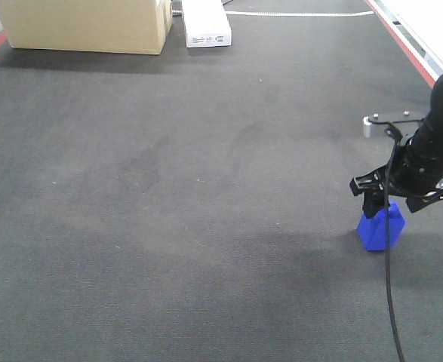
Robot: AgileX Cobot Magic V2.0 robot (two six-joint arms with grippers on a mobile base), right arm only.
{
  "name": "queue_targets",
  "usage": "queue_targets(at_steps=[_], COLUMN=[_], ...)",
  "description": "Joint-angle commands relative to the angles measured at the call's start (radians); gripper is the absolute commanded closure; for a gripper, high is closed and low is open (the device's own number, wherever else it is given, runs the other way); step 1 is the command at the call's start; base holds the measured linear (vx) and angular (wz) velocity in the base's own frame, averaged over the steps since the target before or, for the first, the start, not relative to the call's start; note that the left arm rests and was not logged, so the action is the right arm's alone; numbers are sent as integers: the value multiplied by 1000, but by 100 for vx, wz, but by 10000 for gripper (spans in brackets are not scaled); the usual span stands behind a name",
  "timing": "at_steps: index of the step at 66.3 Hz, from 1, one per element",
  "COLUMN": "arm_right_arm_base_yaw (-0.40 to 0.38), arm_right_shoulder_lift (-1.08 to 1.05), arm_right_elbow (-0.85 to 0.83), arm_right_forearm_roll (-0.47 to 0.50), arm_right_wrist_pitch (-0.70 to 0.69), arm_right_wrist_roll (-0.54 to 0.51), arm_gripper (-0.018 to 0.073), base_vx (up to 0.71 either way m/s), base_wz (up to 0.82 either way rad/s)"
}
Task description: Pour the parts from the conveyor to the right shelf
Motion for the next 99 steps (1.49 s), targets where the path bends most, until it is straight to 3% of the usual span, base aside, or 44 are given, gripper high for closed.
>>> queue_targets(at_steps=[1, 13, 36, 55, 74, 99], arm_right_arm_base_yaw=[-5, -5, -5, -5, -5, -5], arm_right_shoulder_lift=[-15, 30, -86, -280, -589, -999], arm_right_elbow=[-30, -30, -25, 0, 367, 652], arm_right_forearm_roll=[0, 0, 7, 45, 114, 115], arm_right_wrist_pitch=[-20, -28, -114, -137, -462, -588], arm_right_wrist_roll=[-11, -11, -3, -45, -64, -69], arm_gripper=[32, 103, 572, 566, 566, 566], base_vx=[0, 0, 0, 0, 0, 0], base_wz=[0, 0, 0, 0, 0, 0])
